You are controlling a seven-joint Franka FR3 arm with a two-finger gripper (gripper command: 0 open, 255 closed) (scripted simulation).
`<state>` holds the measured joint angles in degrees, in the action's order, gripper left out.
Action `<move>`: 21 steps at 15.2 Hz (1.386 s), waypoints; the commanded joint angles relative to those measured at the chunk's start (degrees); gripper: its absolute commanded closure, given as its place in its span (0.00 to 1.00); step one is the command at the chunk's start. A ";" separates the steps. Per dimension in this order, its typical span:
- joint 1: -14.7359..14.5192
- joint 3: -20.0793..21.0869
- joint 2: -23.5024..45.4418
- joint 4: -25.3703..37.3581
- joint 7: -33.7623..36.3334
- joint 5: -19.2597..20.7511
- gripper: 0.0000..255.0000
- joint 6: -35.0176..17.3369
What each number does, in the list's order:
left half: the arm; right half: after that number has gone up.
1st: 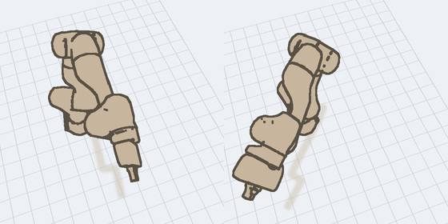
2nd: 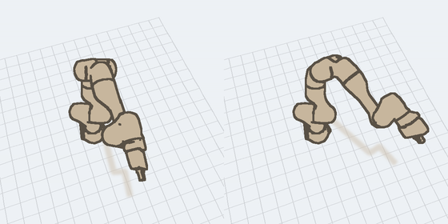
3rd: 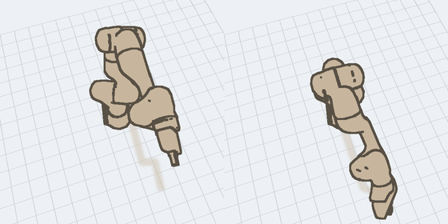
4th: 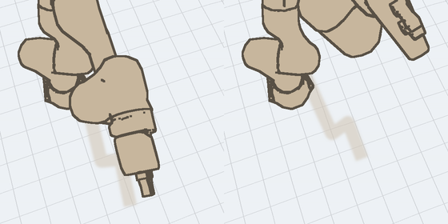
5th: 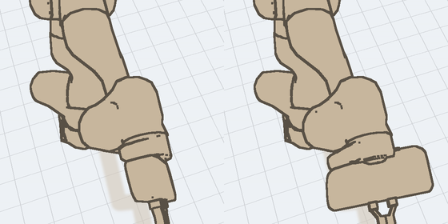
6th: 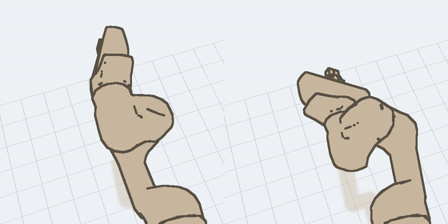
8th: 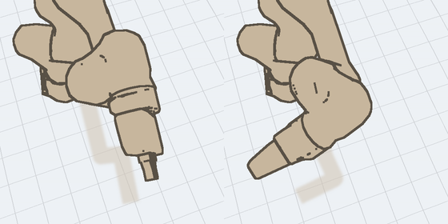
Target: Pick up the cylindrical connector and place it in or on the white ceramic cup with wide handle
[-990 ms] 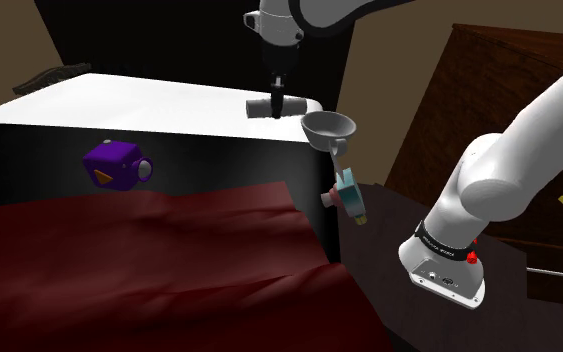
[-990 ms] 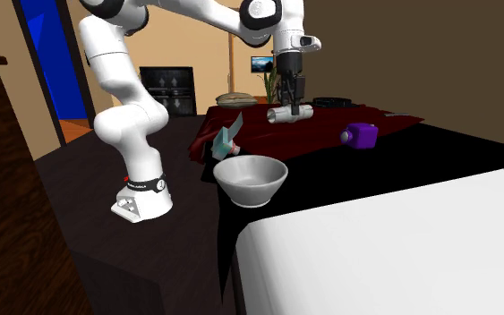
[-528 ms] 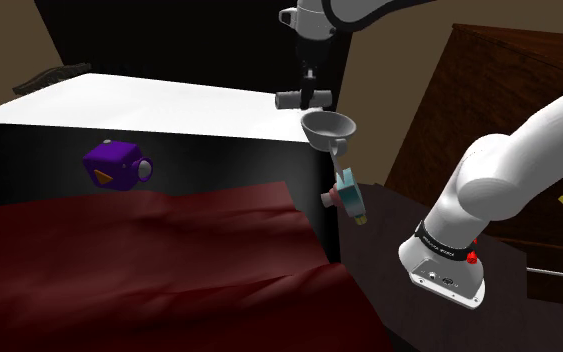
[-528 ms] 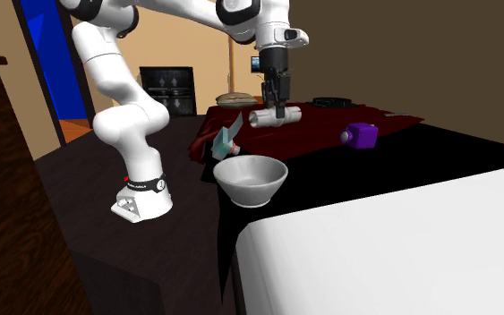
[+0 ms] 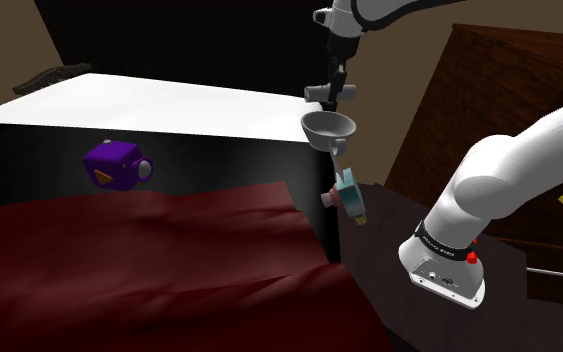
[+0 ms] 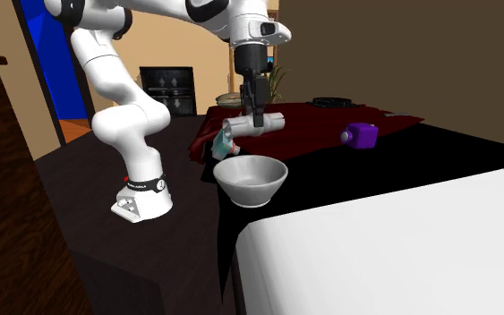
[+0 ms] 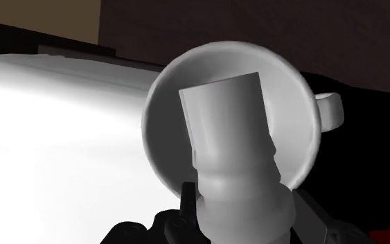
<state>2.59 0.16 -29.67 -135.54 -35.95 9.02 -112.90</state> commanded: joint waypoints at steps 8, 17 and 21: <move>1.26 -2.53 -0.24 -5.75 -2.21 1.37 1.00 -5.93; 1.51 -2.68 1.41 -10.25 -1.28 2.04 1.00 -12.04; 1.51 -2.68 1.41 -10.25 -1.28 2.04 1.00 -12.04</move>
<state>4.09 -2.51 -28.25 -145.79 -37.24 11.06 -124.92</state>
